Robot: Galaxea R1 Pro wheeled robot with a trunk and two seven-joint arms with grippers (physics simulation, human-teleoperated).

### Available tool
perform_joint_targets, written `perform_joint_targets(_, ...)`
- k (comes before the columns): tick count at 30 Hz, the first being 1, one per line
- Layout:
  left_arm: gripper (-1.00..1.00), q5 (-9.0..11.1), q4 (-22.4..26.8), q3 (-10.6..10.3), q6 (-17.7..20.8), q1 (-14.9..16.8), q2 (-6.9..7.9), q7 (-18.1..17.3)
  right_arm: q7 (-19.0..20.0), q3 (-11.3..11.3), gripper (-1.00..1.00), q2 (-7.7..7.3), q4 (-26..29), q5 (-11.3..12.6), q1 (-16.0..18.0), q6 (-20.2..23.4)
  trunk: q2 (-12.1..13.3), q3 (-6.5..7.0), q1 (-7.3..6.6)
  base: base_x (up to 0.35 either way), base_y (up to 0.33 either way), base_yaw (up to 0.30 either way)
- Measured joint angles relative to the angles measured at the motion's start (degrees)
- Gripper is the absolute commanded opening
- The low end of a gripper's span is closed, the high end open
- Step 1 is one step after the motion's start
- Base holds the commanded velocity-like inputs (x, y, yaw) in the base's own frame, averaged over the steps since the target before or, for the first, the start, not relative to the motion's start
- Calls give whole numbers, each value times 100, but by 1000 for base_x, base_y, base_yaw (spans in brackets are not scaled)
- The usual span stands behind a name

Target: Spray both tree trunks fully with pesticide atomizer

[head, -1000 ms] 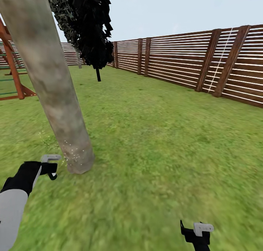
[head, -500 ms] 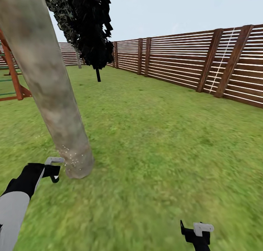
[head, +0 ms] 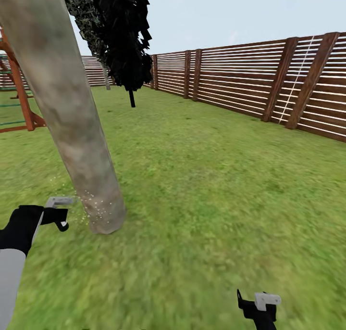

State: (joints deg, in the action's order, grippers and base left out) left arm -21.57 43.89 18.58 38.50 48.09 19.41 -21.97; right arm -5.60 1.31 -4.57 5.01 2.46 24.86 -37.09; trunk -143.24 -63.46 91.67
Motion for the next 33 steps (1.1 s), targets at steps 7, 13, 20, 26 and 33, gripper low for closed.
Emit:
perform_joint_targets(7, -100, -3, 13, 12, 9, 1, -23, -1, 6, 1, 100, 0, 0, 0, -1, 0, 0, 0, 0, 0, -231, 58)
perform_joint_targets(13, -100, 3, 14, 6, 9, 25, -42, -1, 5, 1, 100, 0, 0, -1, -1, 0, 0, 0, 0, 0, -272, 0)
perform_joint_targets(20, -100, 0, 14, 5, 17, 34, -42, -1, 5, 1, 100, 0, 0, -2, 0, 0, 0, 0, 0, 0, -272, 0)
perform_joint_targets(26, -100, 3, 14, 5, 17, 35, -42, -1, 6, 1, 100, 0, 0, -4, -1, 0, 0, 0, 0, 0, -272, 0)
perform_joint_targets(33, -100, 5, 30, 17, 17, 63, -42, -1, 6, 1, 100, 0, 0, -2, -1, 0, 0, 0, 0, 34, -272, 68)
